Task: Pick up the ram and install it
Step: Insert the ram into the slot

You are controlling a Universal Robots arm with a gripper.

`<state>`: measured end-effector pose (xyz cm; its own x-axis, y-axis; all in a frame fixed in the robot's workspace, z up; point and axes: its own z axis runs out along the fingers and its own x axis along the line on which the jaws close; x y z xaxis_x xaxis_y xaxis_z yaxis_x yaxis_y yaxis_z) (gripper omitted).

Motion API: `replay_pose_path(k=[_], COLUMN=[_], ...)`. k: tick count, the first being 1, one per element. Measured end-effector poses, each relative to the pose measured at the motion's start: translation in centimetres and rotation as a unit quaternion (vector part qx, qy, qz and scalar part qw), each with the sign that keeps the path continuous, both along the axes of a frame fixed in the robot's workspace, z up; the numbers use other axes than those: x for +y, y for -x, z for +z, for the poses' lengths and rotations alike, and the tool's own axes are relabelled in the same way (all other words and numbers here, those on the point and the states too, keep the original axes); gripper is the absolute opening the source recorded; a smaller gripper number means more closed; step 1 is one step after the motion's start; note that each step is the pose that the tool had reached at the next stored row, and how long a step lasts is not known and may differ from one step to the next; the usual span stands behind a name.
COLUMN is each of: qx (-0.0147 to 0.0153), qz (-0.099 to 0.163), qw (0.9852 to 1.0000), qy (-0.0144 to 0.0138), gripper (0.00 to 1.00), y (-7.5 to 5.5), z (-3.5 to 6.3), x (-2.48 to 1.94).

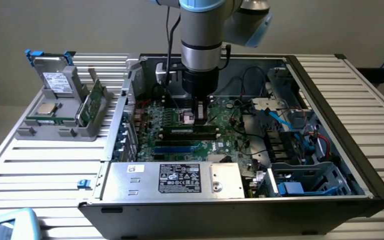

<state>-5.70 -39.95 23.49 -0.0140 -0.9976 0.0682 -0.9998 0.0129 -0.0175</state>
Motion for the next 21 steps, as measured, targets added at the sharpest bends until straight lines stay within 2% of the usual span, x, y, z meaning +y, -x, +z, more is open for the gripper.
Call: replay_pose_path(k=[10, 16, 21], qx=[0.0, 0.0001, 0.0002], qz=[0.0, 0.0, 0.0], qw=[1.0, 1.0, 1.0], qy=[-0.0021, -0.0082, -0.0083], gripper=[0.13, 0.13, 0.13], y=[-0.15, -0.15, -0.15], z=[-0.03, -0.09, -0.18], x=[-0.25, -0.32, -0.35])
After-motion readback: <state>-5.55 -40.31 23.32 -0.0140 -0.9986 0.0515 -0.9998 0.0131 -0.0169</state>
